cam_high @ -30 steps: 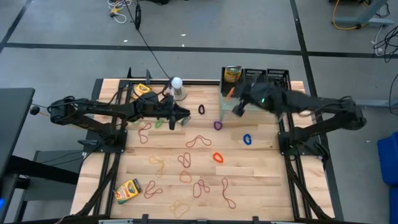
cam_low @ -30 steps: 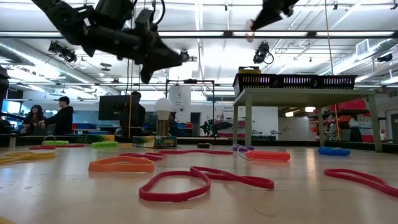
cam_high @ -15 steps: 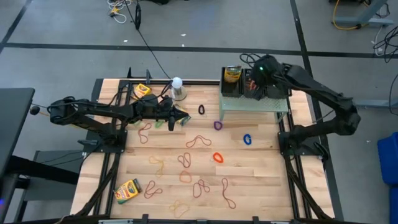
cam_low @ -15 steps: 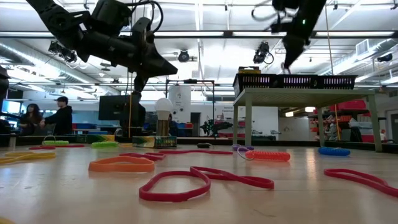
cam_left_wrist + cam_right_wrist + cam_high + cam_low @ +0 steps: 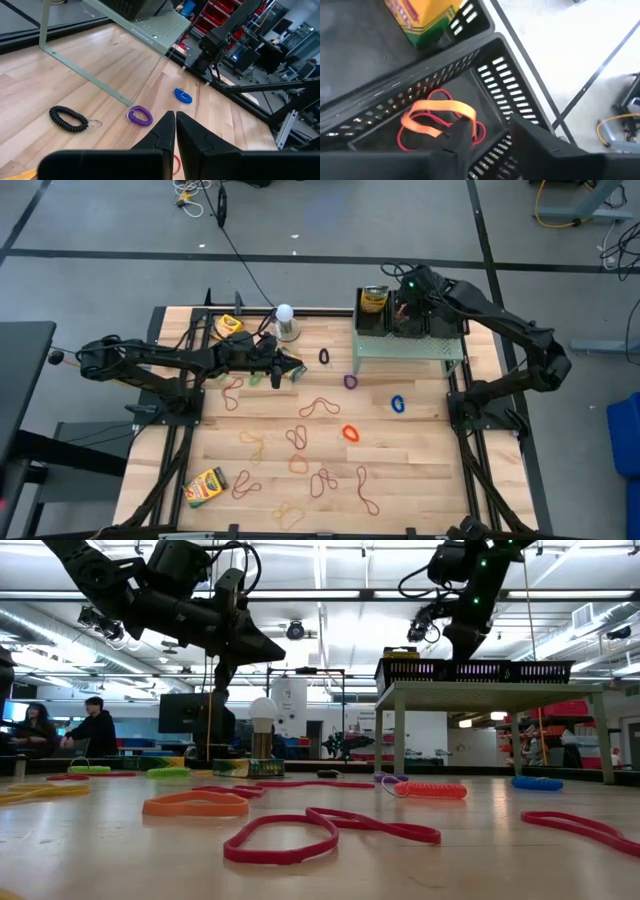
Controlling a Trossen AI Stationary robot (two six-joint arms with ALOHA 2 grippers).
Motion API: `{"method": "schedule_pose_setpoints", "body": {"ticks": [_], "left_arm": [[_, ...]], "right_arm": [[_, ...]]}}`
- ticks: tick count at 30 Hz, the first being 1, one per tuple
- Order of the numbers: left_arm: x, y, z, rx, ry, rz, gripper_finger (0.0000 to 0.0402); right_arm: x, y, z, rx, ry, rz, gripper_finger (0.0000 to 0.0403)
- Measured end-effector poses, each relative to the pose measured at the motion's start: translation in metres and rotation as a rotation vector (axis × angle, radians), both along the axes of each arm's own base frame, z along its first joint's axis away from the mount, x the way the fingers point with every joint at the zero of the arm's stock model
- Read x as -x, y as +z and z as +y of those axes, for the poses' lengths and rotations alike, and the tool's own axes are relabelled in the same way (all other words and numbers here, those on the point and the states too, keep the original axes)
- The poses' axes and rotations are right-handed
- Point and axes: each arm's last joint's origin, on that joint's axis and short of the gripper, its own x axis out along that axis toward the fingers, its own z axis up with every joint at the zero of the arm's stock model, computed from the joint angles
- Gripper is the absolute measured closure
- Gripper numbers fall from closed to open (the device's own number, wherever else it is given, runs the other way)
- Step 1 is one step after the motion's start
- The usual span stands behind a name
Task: Pick & Place Office Desk Supplies
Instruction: Put the middle orange rubber band into the middle basket on the shelf
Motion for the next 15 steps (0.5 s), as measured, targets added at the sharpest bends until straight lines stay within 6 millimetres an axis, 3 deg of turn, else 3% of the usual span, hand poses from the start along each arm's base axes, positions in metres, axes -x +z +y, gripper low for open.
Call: {"method": "schedule_pose_setpoints", "body": {"ticks": [7,15], "left_arm": [[0.0,0.0,0.0,0.007,0.0,-0.001,0.0379],[0.0,0.0,-0.001,0.033,-0.027,-0.005,0.0379]], "right_arm": [[0.005,0.004,0.004,-0.07,-0.129,-0.06,0.0193],[0.018,0.008,0.002,-0.185,-0.314,-0.176,0.0189]]}}
